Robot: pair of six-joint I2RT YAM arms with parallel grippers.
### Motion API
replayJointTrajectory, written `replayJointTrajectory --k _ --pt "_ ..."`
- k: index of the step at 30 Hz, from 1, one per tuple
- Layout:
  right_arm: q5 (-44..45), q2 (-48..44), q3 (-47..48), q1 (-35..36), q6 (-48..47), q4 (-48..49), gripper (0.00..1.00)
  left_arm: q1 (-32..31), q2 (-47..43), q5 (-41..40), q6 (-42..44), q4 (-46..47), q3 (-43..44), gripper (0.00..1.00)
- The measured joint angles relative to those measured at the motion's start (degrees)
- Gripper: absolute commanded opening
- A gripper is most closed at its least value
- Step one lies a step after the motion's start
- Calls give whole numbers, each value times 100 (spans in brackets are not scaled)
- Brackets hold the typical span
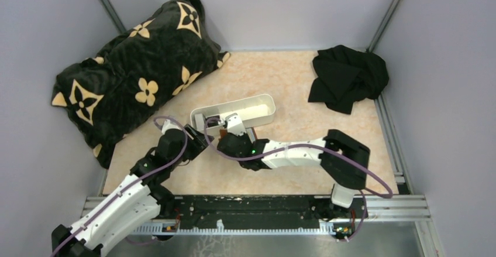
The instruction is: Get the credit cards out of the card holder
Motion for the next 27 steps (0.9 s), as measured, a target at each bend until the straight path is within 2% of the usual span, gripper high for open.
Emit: replayJointTrajectory --k 5,10,13,20,27 --pt "74 815 461 129 -48 -125 0 0 -522 -151 11 -284 31 63" --pt "142 1239 944 385 -103 -140 0 0 -1088 -894 186 -1134 636 64" --pt "129 1394 1147 525 -127 -160 11 0 -1322 -1259 332 -1381 1012 64" --pt "66 1687 1515 737 -146 -146 13 0 -1526 -1397 315 -1679 876 64" --pt "31 1705 1707 844 -142 -225 37 2 -1567 -1381 306 -1834 763 63"
